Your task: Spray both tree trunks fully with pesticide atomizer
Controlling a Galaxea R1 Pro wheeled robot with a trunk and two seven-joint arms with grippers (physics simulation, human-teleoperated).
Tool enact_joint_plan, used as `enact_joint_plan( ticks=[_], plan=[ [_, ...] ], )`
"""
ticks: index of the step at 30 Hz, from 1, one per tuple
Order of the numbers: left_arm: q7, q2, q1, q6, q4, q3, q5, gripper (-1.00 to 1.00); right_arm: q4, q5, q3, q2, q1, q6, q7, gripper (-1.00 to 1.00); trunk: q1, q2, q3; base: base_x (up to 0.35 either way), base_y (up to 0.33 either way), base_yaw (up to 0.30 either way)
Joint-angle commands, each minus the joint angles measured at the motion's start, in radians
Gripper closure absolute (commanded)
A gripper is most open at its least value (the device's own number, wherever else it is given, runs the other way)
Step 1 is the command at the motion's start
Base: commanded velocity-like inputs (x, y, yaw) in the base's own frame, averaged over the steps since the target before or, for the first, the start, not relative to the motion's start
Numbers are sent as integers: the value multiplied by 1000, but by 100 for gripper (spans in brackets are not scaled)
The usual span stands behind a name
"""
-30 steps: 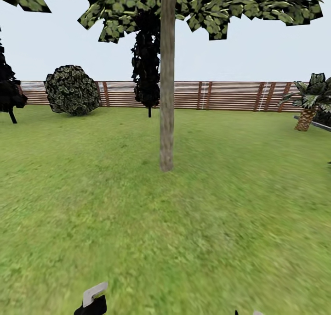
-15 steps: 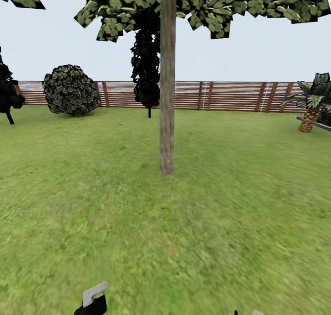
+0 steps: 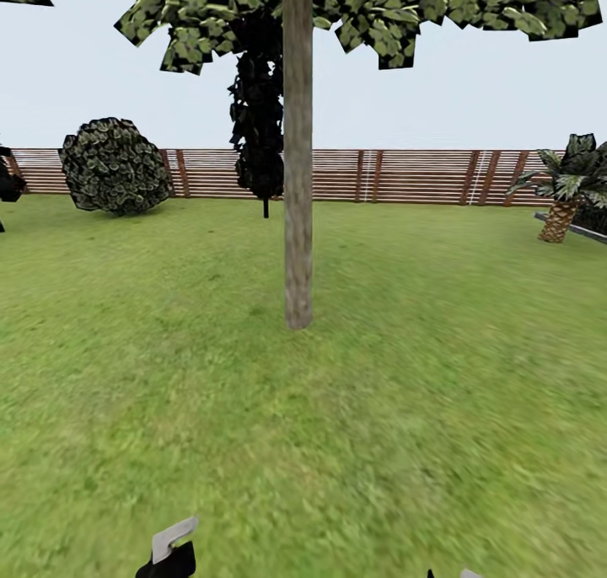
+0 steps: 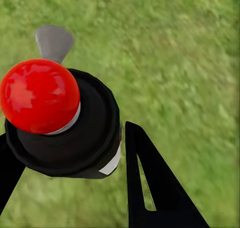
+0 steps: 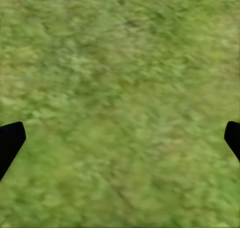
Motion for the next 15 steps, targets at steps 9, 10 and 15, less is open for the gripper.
enact_joint_plan(
  ticks=[9,10,15],
  plan=[
    [5,0,-1,-3,0,-9,5,100,0,-5,2,2,-1,-4,-2,-100,1,-2,-2,335,0,37],
    [5,0,-1,-3,0,-9,5,100,0,-5,2,2,-1,-4,-2,-100,1,-2,-2,335,0,23],
    [5,0,-1,-3,0,-9,4,100,0,-5,1,2,-1,-4,-2,-100,1,-2,-2,335,0,10]
  ],
)
